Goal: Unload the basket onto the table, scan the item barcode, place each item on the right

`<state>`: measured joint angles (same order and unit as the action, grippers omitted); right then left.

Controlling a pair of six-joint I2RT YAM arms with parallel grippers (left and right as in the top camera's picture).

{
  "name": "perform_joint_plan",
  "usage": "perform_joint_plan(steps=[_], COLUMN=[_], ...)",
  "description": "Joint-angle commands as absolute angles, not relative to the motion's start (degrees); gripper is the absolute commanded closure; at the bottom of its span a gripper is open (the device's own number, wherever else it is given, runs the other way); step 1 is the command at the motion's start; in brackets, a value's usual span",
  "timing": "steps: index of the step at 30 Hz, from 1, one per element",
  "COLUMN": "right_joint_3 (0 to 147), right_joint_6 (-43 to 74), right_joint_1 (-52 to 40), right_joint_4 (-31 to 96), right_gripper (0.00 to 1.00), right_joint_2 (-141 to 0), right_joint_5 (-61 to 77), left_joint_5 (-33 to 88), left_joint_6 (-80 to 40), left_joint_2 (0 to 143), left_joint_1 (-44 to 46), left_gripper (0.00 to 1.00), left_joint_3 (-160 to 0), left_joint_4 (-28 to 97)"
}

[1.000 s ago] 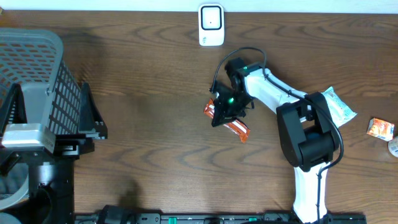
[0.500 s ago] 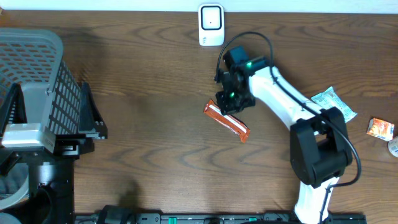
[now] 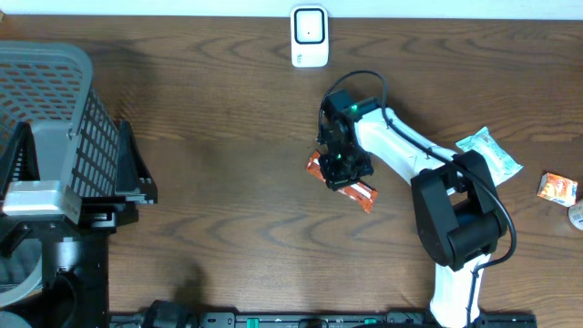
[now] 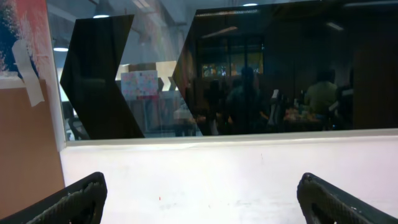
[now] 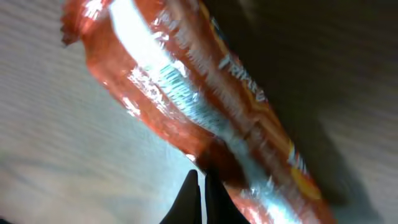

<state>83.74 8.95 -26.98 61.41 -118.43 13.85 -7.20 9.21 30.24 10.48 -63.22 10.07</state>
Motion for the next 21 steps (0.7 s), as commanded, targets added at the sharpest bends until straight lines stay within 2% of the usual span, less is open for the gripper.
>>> perform_joint_plan(steps=[1, 11, 21], right_joint_3=[89.17, 86.63, 72.86], right_joint_6=[8.71, 11.22, 14.41], right_joint_1=[-26.94, -27.00, -27.00], right_joint_4=[63.94, 67.35, 57.17], right_gripper=[0.99, 0.99, 0.99], right_joint_2=[-114.54, -111.98, -111.98], right_joint_5=[12.60, 4.10, 2.92], left_joint_5=[-7.05, -7.05, -7.05], left_joint_6=[9.13, 9.13, 9.13], left_joint_2=[29.85, 29.85, 29.85], left_joint_1=[10.20, 10.20, 10.20], left_gripper=[0.02, 0.02, 0.02], left_joint_3=[-63.05, -63.05, -63.05], left_joint_4=[9.76, 9.74, 9.74])
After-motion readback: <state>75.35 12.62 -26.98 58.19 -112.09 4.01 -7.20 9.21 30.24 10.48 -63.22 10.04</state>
